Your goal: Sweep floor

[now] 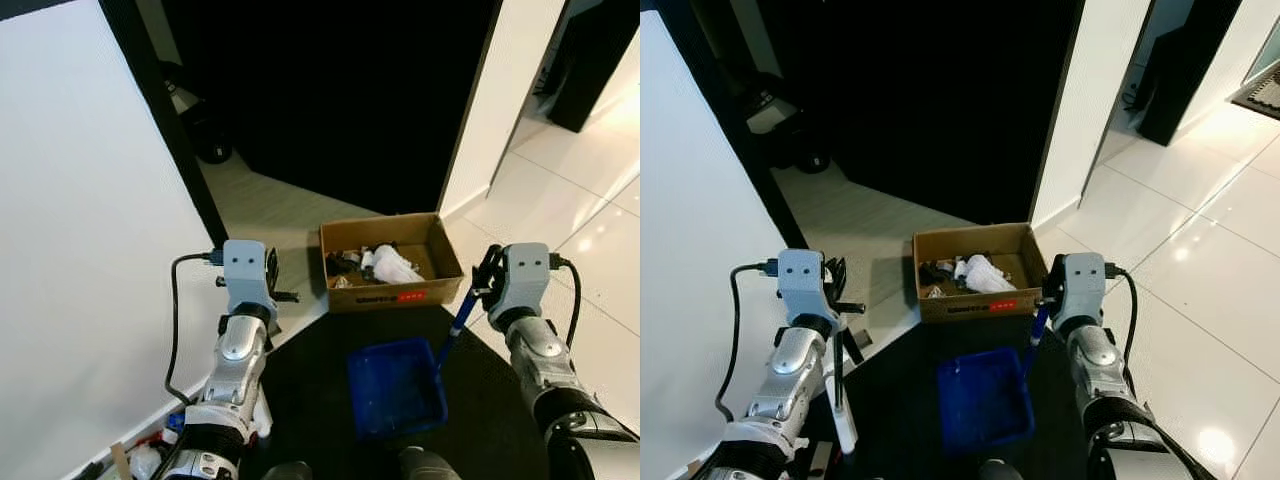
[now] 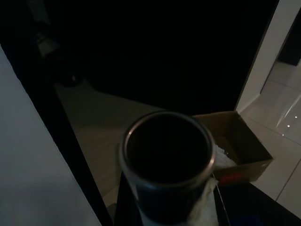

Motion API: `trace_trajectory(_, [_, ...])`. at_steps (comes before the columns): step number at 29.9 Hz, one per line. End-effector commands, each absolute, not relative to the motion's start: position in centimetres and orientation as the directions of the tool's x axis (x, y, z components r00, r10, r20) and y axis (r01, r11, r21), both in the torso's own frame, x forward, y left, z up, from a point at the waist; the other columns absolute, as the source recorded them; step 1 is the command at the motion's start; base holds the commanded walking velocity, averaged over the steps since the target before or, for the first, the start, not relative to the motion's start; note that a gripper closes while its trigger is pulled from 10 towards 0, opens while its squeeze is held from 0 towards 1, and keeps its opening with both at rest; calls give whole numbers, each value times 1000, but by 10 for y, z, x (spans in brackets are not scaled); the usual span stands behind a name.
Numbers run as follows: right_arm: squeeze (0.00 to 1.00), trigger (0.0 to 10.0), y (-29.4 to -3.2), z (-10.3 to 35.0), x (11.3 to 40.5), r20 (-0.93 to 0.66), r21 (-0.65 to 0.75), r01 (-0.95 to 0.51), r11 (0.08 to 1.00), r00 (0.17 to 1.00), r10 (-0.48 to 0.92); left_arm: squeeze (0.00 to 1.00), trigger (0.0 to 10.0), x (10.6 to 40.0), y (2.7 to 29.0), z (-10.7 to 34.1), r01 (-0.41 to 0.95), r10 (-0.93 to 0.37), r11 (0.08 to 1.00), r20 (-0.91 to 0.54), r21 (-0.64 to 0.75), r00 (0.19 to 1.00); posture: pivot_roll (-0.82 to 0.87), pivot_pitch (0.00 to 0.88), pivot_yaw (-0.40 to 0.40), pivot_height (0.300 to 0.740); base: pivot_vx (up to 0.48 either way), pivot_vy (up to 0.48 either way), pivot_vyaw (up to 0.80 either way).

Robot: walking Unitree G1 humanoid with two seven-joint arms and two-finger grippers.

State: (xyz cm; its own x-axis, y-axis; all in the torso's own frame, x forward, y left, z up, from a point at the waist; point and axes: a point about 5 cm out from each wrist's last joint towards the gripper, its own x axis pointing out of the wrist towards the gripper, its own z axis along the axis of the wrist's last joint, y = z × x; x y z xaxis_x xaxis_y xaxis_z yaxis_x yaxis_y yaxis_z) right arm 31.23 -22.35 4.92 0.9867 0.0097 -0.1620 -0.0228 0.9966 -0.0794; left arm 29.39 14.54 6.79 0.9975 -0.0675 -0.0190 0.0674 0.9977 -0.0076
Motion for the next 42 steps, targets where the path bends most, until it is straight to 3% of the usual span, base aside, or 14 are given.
trace_trajectory(1, [0, 10000, -223, 64, 318, -79, -71, -24, 997, 997, 19, 0, 10000, 296, 153, 77, 69, -70, 997, 11, 29, 998, 25, 0, 51, 740, 0, 0, 0])
trace_trajectory(12, [0, 10000, -218, 76, 328, -75, 10, -44, 999, 996, 45, 0, 10000, 299, 180, 97, 28, -29, 999, 12, 45, 1000, 36, 13, 48, 740, 0, 0, 0])
trace_trajectory(27, [0, 10000, -211, 85, 331, -28, 28, -61, 998, 998, 61, 0, 10000, 297, 178, 96, 12, -12, 999, -4, 36, 1000, 39, 18, 40, 740, 0, 0, 0])
trace_trajectory(42, [0, 10000, -209, 88, 332, -35, 14, -67, 998, 997, 67, 0, 10000, 297, 174, 95, 11, -11, 1000, -13, 27, 1000, 42, 19, 34, 740, 0, 0, 788])
